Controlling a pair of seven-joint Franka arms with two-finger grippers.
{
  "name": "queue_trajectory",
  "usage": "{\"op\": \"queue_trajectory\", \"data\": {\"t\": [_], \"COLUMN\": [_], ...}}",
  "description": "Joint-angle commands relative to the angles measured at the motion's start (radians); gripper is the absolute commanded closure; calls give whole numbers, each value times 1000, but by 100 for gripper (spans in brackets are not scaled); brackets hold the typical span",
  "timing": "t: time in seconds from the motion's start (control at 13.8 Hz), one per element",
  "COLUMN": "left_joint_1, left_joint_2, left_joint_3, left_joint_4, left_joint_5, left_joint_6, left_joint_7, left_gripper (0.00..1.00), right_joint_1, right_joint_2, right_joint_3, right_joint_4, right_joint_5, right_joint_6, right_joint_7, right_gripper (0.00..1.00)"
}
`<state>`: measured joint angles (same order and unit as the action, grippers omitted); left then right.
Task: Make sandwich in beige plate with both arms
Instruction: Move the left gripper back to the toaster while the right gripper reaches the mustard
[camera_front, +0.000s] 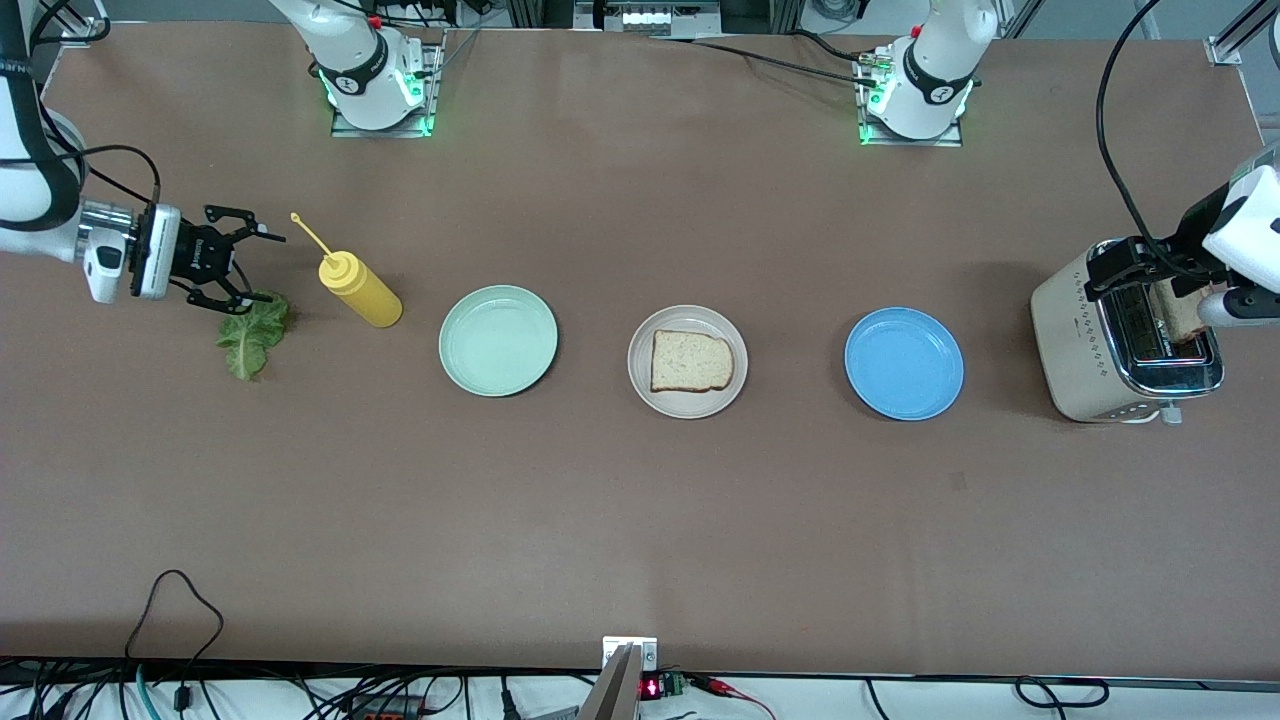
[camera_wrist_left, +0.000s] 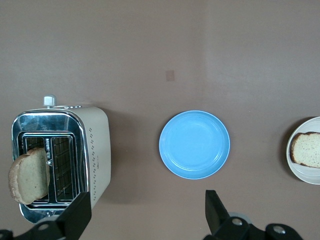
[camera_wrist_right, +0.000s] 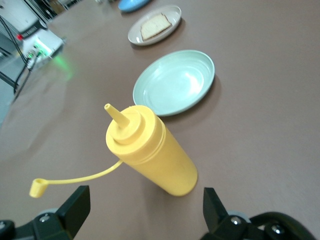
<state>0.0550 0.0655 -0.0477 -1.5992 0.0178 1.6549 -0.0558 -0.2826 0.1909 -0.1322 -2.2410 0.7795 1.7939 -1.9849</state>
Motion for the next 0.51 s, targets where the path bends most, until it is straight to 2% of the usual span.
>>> {"op": "queue_trajectory", "data": {"t": [0.0, 0.15, 0.44], "left_joint_1": [5, 6, 8], "left_joint_2": [-33, -33, -26], "left_joint_3": [2, 2, 2], "left_joint_4": [-30, -30, -30], "left_joint_5": [-7, -7, -7], "left_joint_6": [-3, -3, 6], "left_joint_7": [4, 4, 4], "left_gripper": [0, 0, 0], "right_joint_1": [-23, -24, -47], "right_joint_2": [91, 159, 234], "right_joint_3": [10, 10, 10], "right_joint_4": [14, 14, 15], "right_joint_5": [90, 142, 159], "right_joint_6": [-39, -45, -47], "right_joint_7": [-131, -225, -313], "right_gripper": [0, 0, 0]}}
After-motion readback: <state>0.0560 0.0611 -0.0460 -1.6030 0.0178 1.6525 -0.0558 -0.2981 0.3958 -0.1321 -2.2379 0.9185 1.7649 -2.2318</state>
